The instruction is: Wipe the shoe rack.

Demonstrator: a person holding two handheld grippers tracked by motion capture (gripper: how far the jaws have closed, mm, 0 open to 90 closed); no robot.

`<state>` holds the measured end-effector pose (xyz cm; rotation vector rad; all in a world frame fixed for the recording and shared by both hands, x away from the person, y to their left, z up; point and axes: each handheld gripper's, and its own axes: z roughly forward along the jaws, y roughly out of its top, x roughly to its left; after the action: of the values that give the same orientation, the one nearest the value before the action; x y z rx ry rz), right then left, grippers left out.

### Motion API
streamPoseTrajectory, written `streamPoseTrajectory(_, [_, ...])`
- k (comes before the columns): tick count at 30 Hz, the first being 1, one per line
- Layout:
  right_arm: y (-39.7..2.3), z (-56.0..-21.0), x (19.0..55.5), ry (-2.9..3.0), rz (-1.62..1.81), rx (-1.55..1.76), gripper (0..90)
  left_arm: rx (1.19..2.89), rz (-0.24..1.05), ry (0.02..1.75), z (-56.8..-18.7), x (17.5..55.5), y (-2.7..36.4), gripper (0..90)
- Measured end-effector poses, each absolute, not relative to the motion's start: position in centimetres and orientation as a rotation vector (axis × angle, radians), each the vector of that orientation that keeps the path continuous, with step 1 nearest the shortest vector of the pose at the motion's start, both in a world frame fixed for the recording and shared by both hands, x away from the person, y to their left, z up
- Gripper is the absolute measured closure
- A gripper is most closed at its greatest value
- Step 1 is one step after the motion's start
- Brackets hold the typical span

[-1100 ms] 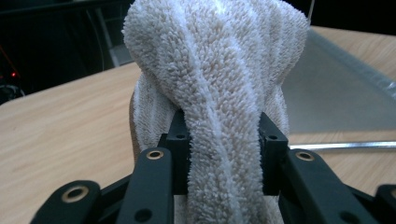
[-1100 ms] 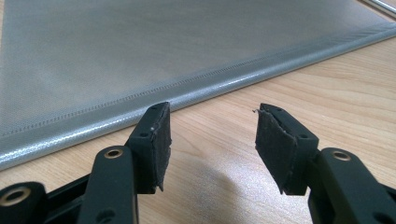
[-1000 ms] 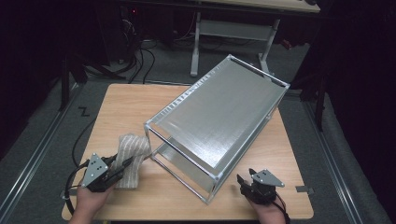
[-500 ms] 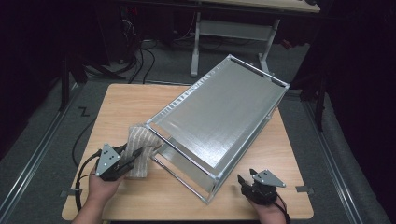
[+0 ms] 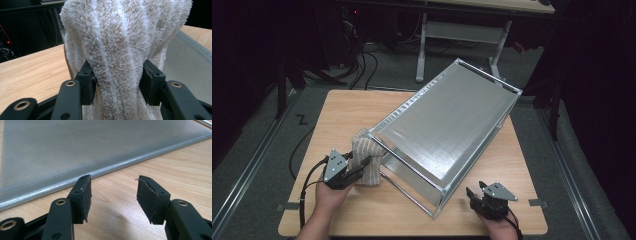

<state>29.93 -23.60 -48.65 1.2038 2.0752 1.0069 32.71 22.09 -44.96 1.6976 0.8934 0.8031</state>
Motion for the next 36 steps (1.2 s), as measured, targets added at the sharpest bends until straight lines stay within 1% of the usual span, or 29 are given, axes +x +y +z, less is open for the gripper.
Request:
streamPoseTrajectory(5, [-23.6, -48.8, 30.1, 2.077, 1.007, 1.209, 45.3, 1.696, 0.794, 0.907, -45.3, 32.9, 21.8, 51.6])
streamPoseTrajectory(12, [-23.4, -48.8, 30.0, 2.079, 1.0, 1.205, 45.2, 1.747, 0.795, 0.903, -46.2, 33.1, 21.5, 49.5])
streamPoseTrajectory(21, [-23.4, -48.8, 29.9, 2.085, 0.995, 1.193, 45.3, 1.879, 0.774, 0.922, -47.9, 33.8, 20.7, 48.1])
streamPoseTrajectory(24, [-23.4, -48.8, 29.8, 2.084, 0.994, 1.19, 45.2, 1.938, 0.743, 0.944, -48.7, 34.2, 20.4, 48.1])
streamPoseTrajectory(27, [-23.4, -48.7, 29.8, 2.083, 0.992, 1.189, 45.2, 1.993, 0.72, 0.962, -49.6, 34.4, 20.3, 50.5])
streamPoseTrajectory(30, [-23.5, -48.7, 29.7, 2.079, 0.994, 1.198, 45.2, 2.009, 0.691, 0.978, -49.9, 34.6, 20.4, 54.6])
streamPoseTrajectory(36, [-23.6, -48.7, 29.6, 2.076, 0.994, 1.196, 45.2, 2.026, 0.676, 0.986, -49.9, 34.6, 20.4, 57.9])
